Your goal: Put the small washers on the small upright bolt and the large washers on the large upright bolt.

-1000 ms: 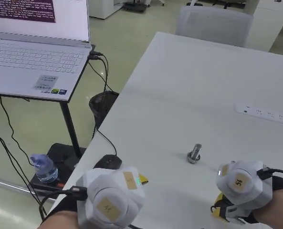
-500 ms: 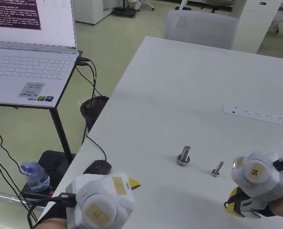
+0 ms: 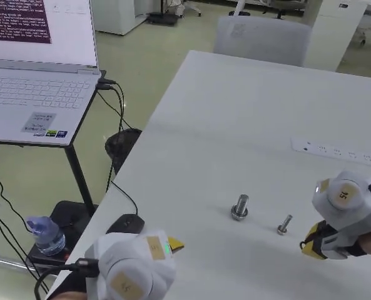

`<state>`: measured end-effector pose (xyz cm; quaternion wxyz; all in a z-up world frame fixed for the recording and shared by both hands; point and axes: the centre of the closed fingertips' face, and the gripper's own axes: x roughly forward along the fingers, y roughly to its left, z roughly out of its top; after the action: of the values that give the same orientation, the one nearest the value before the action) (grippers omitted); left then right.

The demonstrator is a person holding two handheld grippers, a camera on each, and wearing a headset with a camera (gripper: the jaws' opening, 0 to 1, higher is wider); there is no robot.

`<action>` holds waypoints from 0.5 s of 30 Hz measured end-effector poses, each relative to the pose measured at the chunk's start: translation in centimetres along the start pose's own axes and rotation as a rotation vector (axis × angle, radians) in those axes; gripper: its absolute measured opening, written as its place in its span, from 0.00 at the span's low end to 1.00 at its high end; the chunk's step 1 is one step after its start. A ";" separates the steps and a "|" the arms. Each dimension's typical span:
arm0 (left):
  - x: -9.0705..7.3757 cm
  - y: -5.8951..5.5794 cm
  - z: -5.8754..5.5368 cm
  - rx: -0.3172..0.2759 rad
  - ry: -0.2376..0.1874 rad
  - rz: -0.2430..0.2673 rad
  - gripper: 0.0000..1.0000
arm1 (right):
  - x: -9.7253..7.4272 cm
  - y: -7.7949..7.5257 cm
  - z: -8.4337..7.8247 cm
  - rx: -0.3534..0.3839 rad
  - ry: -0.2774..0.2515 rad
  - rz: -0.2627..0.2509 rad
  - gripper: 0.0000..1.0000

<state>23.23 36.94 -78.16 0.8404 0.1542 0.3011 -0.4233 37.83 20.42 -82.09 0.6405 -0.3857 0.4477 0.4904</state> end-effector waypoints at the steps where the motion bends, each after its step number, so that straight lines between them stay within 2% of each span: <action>1: 0.0 0.1 -0.1 0.000 0.001 0.001 0.74 | 0.0 -0.4 0.2 0.003 -0.002 -0.005 0.13; 15: 0.6 0.8 -0.3 -0.006 -0.001 -0.003 0.75 | -0.7 -3.0 2.8 0.009 -0.027 -0.040 0.13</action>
<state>24.04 37.19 -78.75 0.8405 0.1509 0.3023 -0.4235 41.22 22.20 -80.36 0.6578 -0.3853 0.4334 0.4806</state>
